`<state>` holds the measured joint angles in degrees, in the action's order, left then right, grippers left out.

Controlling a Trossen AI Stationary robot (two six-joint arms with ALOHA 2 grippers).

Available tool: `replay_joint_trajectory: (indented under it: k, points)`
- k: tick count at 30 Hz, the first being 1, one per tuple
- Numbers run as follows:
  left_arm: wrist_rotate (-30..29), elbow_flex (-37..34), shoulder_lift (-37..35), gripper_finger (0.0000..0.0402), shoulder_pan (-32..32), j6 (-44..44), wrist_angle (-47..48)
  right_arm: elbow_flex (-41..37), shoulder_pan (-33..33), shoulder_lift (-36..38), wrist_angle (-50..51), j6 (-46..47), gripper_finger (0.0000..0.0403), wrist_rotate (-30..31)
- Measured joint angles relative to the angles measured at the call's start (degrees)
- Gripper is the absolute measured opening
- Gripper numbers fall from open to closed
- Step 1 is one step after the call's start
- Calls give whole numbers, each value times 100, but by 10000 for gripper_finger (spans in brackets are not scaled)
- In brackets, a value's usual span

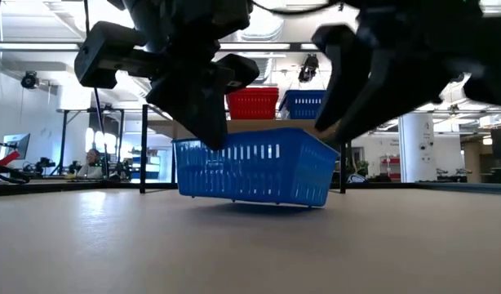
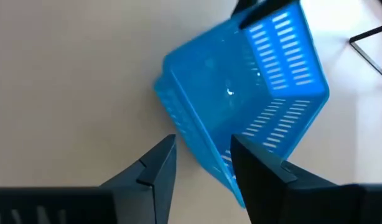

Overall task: Stack baskets on shelf by color
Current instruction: Stack the blue bin on the blue bins on the shelf

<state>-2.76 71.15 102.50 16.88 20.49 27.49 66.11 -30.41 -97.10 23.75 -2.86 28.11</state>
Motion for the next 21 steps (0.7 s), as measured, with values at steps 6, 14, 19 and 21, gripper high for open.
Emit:
replay_joint_trajectory:
  k: [6, 14, 19, 21]
  points:
    - [-68, -2, -2, 8, 0, -9, -32, -524, 207, -2, -799, -319, 137, -10]
    - [-67, 32, -11, 32, -2, -338, -305, -724, 234, -4, -1127, -105, 52, -451]
    - [-109, 165, -163, 103, -39, -368, -275, -725, 141, -4, -1099, 221, 15, -469]
    - [-113, 168, -375, 132, -24, -385, -195, -724, 64, -2, -1080, 399, 14, -423]
